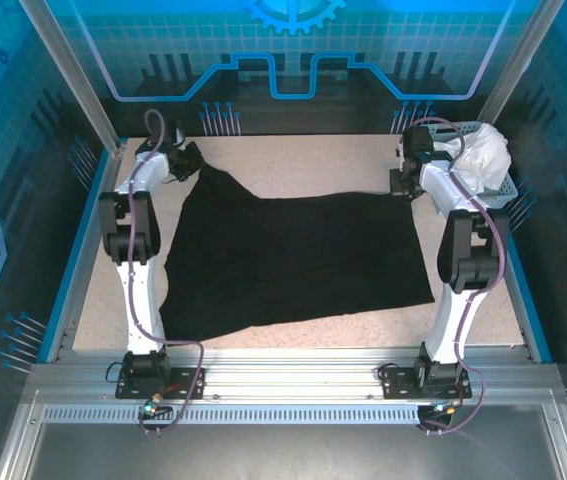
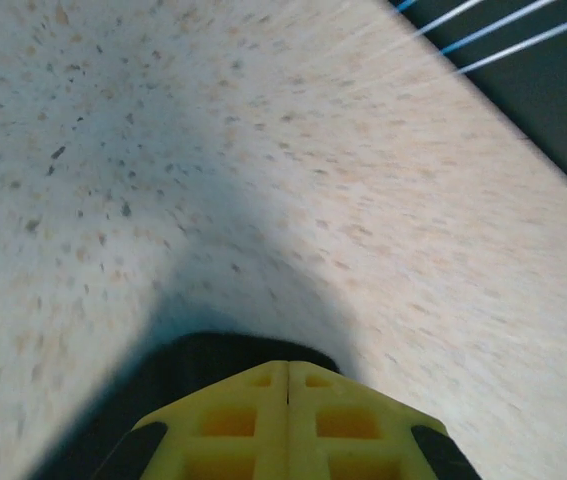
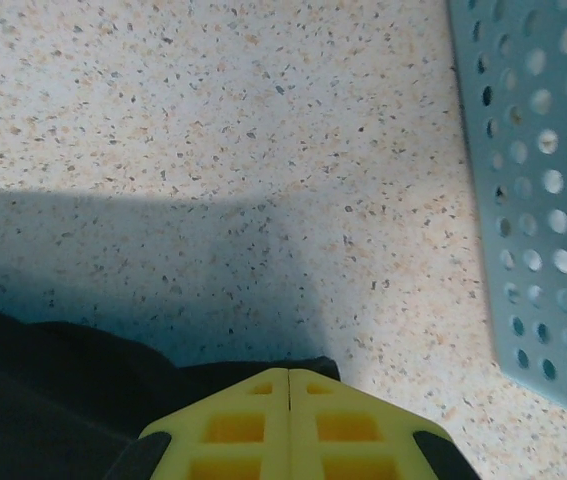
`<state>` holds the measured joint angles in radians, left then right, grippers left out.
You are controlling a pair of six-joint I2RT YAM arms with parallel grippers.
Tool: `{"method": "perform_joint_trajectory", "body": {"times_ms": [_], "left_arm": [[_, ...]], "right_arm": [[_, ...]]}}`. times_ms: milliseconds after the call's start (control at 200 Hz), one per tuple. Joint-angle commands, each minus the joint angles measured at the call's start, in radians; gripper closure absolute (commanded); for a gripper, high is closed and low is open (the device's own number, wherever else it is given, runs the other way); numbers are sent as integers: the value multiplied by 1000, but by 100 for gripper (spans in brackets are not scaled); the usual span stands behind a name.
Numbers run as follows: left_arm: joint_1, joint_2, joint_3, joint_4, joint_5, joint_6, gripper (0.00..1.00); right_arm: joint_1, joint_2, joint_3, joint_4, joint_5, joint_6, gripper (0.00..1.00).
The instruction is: Fold the inside-out t-shirt
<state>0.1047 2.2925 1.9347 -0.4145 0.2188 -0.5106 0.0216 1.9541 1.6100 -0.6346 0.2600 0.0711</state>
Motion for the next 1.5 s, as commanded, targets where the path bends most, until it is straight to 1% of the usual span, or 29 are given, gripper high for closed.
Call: {"method": "perform_joint_trajectory", "body": {"times_ms": [0,95,210,325,390,510,615,765,835,970,1061,1181,1246,1411,1496], "left_arm": [[3,-257,-201,164,47,-53,100],[3,-445,-425,241,53,-96,100],[3,-671,-670,300,62,-151,100],[3,-867,-831,274,53,-184,100],[3,-957,-890,223,47,-185,100],[4,-1086,-929,89,30,-158,100],[4,-1158,-962,-4,76,-152,100],[9,-1216,-981,-136,156,-129,100],[11,-1240,-973,-202,158,-87,100],[15,-1266,-959,-332,97,9,100],[16,-1311,-984,-372,44,37,100],[16,-1392,-1029,-405,-6,38,100],[16,-1430,-1045,-450,-26,48,100],[16,-1545,-1124,-533,-44,34,100],[-11,-1568,-1127,-543,-65,19,100]], "right_arm": [[8,-105,-64,25,27,23,100],[-3,-159,-131,43,32,52,100],[-26,-219,-209,62,-2,94,100],[-59,-271,-289,91,-29,140,100],[-81,-294,-329,103,-41,161,100],[-124,-335,-390,128,-67,198,100],[-151,-346,-416,128,-83,213,100],[-156,-357,-442,119,-86,217,100],[-157,-362,-450,112,-83,214,100],[-157,-362,-460,101,-99,213,100],[-152,-367,-486,100,-105,217,100],[-152,-367,-521,109,-128,229,100],[-151,-359,-534,107,-134,235,100],[-152,-337,-542,109,-133,246,100],[-151,-315,-527,103,-128,254,100]]}}
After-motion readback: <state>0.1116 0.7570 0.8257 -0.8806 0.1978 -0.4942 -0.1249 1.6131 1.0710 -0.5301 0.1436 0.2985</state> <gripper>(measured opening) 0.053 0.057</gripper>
